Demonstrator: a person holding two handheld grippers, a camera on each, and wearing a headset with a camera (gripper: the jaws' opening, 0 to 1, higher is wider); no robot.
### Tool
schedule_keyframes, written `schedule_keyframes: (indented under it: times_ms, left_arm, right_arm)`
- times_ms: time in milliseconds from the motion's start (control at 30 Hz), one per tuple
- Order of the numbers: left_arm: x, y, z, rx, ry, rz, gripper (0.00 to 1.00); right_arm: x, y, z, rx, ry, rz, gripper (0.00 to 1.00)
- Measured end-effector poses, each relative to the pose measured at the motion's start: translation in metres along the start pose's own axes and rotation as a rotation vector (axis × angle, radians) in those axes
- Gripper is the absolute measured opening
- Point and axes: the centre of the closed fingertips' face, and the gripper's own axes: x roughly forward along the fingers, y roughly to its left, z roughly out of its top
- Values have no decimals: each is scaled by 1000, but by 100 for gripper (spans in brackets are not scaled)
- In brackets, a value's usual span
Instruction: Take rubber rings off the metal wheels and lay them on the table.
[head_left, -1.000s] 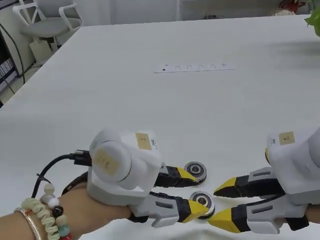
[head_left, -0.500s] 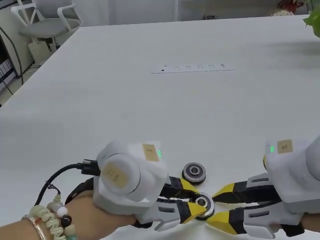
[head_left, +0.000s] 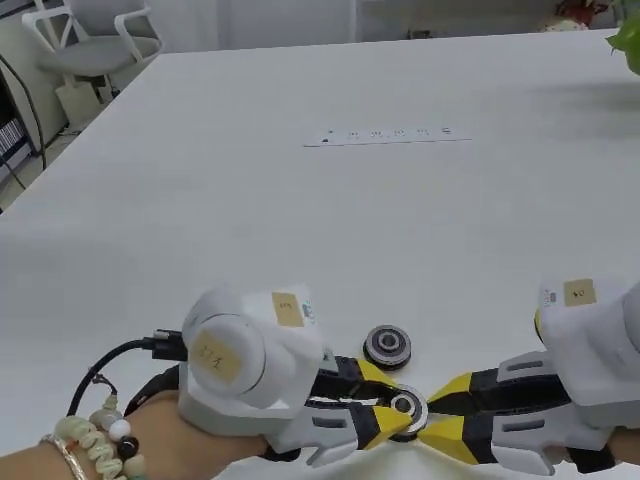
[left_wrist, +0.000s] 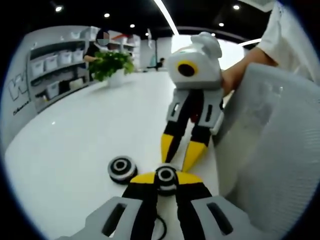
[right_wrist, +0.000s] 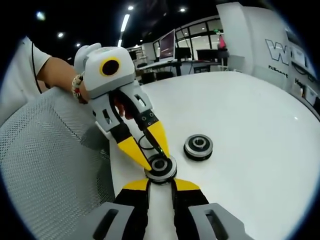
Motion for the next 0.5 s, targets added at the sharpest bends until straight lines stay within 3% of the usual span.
schedule_keyframes:
  times_ms: [100,367,500]
  left_arm:
    - [1,0,0,-2,-2,2,14]
    - [1,0,1,-4,-6,0,14]
    - [2,0,1,-3,-5,0,14]
  right_arm:
    - [4,-1,1,-53,6,-8,23]
    - [0,0,1,-76,14,-12,18]
    - [-1,1,0,-122,29,-24,14]
